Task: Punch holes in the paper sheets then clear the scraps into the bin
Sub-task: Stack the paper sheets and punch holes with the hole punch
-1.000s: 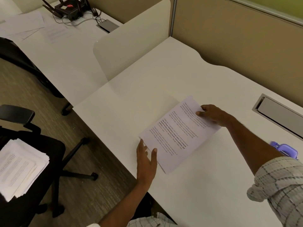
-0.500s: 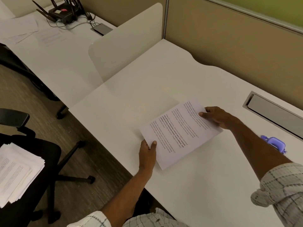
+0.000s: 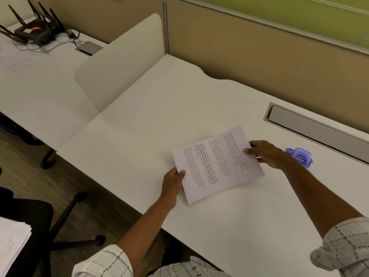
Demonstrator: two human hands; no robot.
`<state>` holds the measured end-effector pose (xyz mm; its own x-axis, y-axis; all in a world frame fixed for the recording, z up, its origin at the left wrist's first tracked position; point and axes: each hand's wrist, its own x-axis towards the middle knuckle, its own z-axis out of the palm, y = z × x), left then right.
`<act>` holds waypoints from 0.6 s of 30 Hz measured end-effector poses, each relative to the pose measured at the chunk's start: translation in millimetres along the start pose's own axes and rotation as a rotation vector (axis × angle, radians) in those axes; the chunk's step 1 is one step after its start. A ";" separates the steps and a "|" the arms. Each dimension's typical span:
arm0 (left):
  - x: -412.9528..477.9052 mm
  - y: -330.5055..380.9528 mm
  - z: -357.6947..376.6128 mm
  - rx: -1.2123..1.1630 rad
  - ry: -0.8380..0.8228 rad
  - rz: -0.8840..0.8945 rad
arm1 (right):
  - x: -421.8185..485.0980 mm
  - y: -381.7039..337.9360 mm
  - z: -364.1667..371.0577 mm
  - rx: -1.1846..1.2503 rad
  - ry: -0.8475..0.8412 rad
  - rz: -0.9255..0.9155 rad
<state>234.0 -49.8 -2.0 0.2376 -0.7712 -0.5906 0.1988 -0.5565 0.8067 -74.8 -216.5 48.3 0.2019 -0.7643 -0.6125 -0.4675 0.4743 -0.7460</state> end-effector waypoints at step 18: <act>19.3 22.8 100.1 0.425 -0.480 0.003 | -152.6 161.3 -52.2 0.445 0.478 0.219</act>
<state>147.9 -108.3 7.1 -0.2339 -0.7707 -0.5927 -0.2188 -0.5523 0.8044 -225.9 -46.2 35.1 -0.3061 -0.6908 -0.6550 -0.0356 0.6959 -0.7173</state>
